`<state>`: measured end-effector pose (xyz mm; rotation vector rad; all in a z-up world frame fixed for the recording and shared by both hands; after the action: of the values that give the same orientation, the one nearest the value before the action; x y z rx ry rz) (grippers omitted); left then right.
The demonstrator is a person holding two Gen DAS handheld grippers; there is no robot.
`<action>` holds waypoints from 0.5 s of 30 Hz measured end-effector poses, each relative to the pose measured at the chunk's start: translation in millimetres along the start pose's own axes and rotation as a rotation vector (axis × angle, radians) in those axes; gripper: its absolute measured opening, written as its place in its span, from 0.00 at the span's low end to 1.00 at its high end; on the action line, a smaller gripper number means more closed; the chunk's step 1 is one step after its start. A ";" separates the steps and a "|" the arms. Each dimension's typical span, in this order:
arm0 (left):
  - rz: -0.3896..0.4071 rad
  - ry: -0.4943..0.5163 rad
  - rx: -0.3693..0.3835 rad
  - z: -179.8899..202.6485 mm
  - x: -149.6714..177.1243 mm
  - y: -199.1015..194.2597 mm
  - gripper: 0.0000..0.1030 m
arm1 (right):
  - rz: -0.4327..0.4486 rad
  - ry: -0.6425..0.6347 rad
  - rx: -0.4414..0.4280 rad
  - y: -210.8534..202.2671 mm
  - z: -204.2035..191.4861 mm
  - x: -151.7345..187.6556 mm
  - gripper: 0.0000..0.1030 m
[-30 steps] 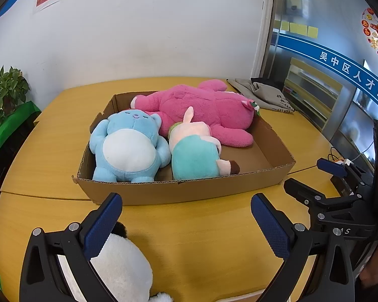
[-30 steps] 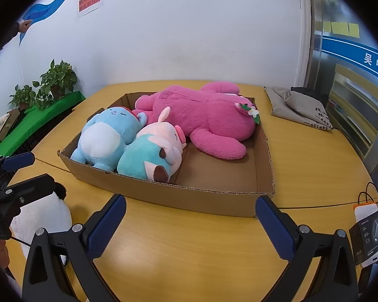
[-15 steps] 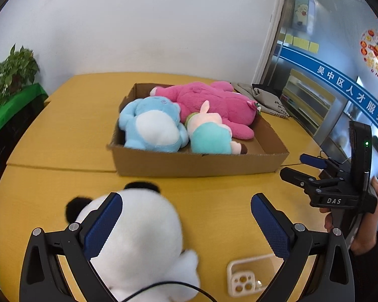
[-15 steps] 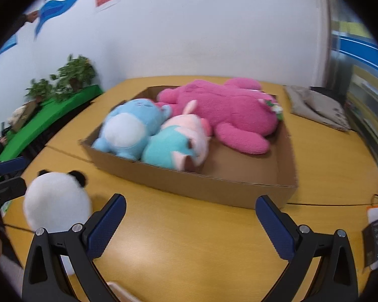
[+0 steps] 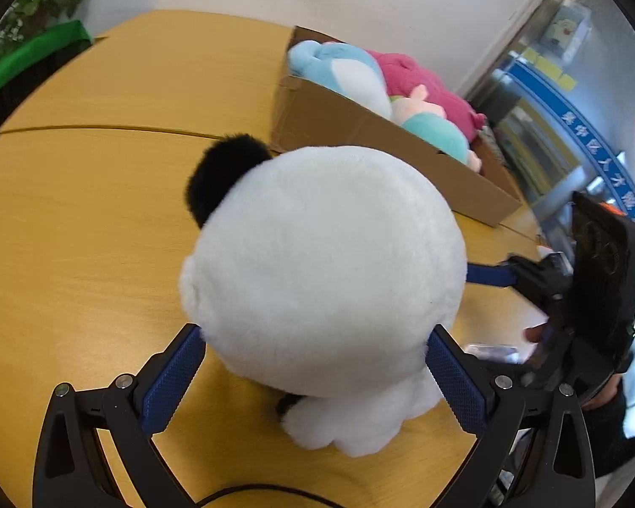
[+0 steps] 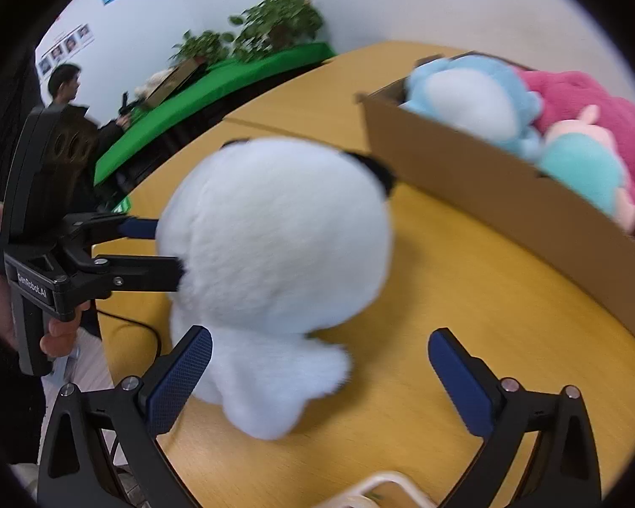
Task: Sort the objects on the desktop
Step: 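Move both grippers onto the white panda and close on it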
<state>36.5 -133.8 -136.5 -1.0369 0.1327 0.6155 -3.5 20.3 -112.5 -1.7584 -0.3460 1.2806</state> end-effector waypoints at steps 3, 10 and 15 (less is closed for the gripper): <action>0.003 -0.012 0.045 0.5 -8.8 5.1 1.00 | -0.035 -0.018 -0.049 22.2 -17.3 -0.1 0.98; 0.018 -0.005 0.141 5.7 -48.5 12.0 1.00 | -0.106 -0.032 -0.128 65.4 -43.1 1.8 0.98; -0.026 0.016 0.173 14.1 -59.3 31.5 1.00 | -0.060 0.043 -0.149 57.2 -22.9 1.6 0.98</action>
<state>-31.9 -135.3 -130.5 -0.8746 0.1831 0.5623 1.5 -21.7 -157.4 -1.8831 -0.4768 1.1982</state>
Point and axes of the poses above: each gripper's, at about its wrist camera, not at the fingertips, and y roughly the way its jaws point, z to its right, x to its underside, the point moved 7 cm from there along y, roughly the way its jaws point, and after that the axes turned 13 degrees about -y, right-handed, at the moved point
